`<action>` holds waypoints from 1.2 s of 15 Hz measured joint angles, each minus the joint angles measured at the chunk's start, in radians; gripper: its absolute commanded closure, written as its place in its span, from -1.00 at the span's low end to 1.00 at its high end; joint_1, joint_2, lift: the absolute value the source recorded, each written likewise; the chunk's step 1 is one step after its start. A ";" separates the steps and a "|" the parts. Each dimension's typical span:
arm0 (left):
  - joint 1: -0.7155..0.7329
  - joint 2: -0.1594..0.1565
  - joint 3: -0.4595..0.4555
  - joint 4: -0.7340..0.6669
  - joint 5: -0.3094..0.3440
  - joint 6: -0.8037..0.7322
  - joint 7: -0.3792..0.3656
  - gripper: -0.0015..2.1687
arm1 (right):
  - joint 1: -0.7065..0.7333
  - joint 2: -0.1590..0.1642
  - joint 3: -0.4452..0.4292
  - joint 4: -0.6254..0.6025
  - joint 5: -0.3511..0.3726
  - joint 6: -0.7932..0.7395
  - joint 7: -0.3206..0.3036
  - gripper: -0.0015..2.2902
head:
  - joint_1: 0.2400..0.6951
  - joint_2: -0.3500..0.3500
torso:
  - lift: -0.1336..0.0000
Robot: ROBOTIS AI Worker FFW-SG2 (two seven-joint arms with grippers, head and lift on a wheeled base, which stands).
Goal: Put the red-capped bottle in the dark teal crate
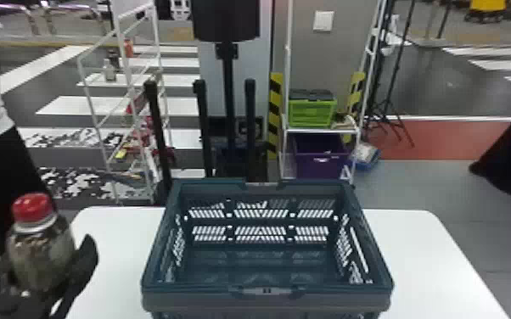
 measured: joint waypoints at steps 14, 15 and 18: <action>-0.636 0.051 -0.184 0.328 -0.185 0.440 -0.387 0.97 | 0.025 0.035 -0.002 -0.010 0.036 0.006 0.000 -0.86 | 0.14 0.00 | 1.00; -0.667 0.056 -0.216 0.369 -0.206 0.444 -0.407 0.97 | 0.026 0.036 -0.002 -0.009 0.036 0.006 0.000 -0.86 | 0.14 0.00 | 1.00; -0.779 0.070 -0.311 0.510 -0.236 0.479 -0.494 0.98 | 0.030 0.041 -0.008 -0.007 0.037 0.004 0.000 -0.86 | 0.14 0.00 | 1.00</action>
